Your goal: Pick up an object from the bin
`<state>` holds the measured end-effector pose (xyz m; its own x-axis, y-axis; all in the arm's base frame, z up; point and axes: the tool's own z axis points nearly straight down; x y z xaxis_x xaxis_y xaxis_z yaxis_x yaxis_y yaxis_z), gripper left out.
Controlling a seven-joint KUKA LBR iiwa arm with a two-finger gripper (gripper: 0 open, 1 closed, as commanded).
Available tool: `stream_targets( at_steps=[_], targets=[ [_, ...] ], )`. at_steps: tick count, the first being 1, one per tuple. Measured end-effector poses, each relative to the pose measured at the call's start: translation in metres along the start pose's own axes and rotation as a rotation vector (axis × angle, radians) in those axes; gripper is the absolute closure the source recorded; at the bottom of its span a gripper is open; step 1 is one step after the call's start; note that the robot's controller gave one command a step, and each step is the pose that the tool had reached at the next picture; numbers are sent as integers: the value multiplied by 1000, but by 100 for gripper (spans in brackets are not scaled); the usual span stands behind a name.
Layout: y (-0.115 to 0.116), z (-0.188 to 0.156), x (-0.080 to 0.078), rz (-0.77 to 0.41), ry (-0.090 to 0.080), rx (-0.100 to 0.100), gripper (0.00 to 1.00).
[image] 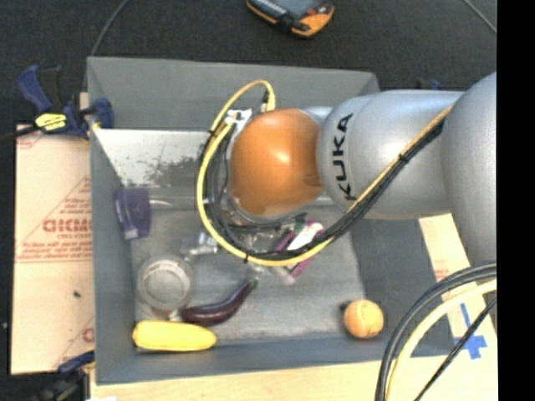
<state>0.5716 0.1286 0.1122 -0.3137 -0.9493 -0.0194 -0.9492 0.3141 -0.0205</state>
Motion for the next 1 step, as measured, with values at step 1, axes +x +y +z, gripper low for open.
stream_targets(
  at_steps=[1],
  targets=[
    [2,-2,-1,-3,0,-2,0]
  ],
)
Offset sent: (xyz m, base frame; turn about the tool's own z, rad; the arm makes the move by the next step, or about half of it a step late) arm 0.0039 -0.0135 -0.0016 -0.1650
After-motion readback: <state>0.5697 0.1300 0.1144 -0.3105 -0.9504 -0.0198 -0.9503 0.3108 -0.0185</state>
